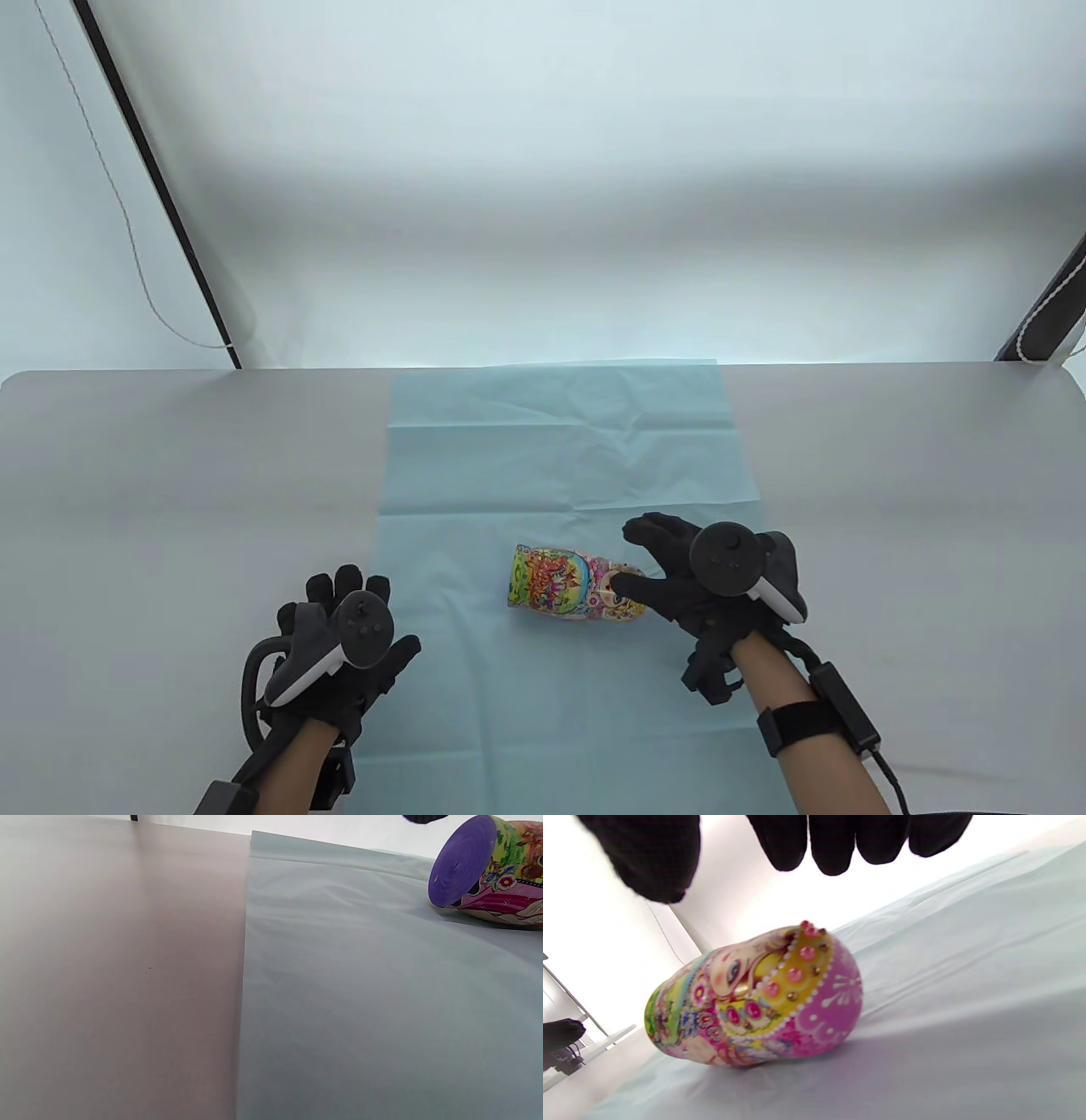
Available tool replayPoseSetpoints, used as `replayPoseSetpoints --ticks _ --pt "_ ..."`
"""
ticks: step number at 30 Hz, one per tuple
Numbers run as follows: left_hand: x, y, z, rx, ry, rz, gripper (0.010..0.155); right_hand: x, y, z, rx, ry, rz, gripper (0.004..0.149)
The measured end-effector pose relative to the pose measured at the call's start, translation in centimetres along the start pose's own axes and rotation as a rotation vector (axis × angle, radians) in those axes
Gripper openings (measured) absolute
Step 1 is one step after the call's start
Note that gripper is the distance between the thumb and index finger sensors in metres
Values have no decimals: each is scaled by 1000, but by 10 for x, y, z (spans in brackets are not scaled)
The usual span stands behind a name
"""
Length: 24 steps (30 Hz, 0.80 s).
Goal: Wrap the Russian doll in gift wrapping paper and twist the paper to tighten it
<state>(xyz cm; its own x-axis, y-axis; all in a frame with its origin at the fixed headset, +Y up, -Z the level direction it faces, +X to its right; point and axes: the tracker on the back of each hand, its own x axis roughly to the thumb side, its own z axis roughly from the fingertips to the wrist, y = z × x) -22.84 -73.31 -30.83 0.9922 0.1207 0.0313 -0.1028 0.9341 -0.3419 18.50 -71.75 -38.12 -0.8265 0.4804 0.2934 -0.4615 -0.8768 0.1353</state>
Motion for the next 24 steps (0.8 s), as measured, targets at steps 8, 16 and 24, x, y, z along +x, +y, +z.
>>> replayPoseSetpoints --ticks 8,16,24 --pt "-8 -5 -4 69 79 23 89 -72 -30 64 22 302 205 77" --pt "-10 -12 -4 -107 331 -34 84 -97 -17 91 258 525 296 100" --pt "9 -26 -15 -304 371 -77 81 -75 -2 75 373 587 448 100"
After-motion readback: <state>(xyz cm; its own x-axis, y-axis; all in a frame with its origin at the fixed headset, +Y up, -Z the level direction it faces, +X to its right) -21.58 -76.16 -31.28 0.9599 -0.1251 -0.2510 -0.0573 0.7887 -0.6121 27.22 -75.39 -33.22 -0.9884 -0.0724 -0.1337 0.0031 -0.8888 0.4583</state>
